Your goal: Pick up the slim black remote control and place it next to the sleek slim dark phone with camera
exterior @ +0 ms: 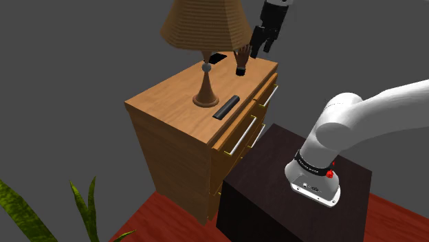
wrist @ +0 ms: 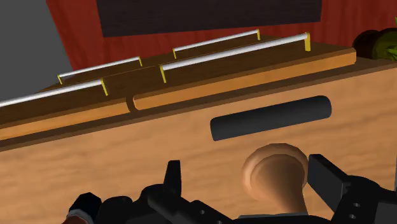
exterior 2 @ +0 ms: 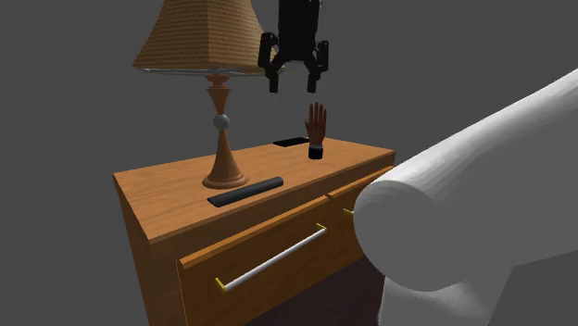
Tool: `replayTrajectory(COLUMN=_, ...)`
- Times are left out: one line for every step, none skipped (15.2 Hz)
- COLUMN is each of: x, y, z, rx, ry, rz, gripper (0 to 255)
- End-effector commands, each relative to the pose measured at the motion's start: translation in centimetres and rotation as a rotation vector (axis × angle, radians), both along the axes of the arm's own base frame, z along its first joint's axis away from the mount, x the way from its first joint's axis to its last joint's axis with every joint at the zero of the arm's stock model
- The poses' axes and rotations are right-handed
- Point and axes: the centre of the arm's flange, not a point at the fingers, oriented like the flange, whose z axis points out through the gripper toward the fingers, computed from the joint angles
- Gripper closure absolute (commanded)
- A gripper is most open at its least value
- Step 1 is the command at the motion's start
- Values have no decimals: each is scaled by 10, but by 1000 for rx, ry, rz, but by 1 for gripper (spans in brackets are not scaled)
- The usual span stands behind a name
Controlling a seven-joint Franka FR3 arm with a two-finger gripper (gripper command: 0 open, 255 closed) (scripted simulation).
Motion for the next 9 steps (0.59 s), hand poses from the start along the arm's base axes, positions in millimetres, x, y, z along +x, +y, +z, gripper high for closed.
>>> replayTrajectory(x=0, y=0, z=0, rx=0, ry=0, rz=0, gripper=0)
replayTrajectory(x=-1, y=10, z=-11, rx=-6, ry=-4, rz=-84, gripper=0)
replayTrajectory(x=-1, y=20, z=-22, rx=-13, ry=-7, rz=-169, gripper=0)
replayTrajectory(x=-1, y=30, z=-33, rx=-19, ry=-11, rz=-253, gripper=0)
replayTrajectory(x=1, y=39, z=-44, rx=-26, ry=-15, rz=-338, gripper=0)
replayTrajectory(x=4, y=49, z=-56, rx=-32, ry=-18, rz=-422, gripper=0)
replayTrajectory(x=7, y=58, z=-67, rx=-39, ry=-22, rz=-507, gripper=0)
replayTrajectory(x=11, y=67, z=-78, rx=-45, ry=-26, rz=-591, gripper=0)
replayTrajectory(x=16, y=75, z=-90, rx=-51, ry=-30, rz=-676, gripper=0)
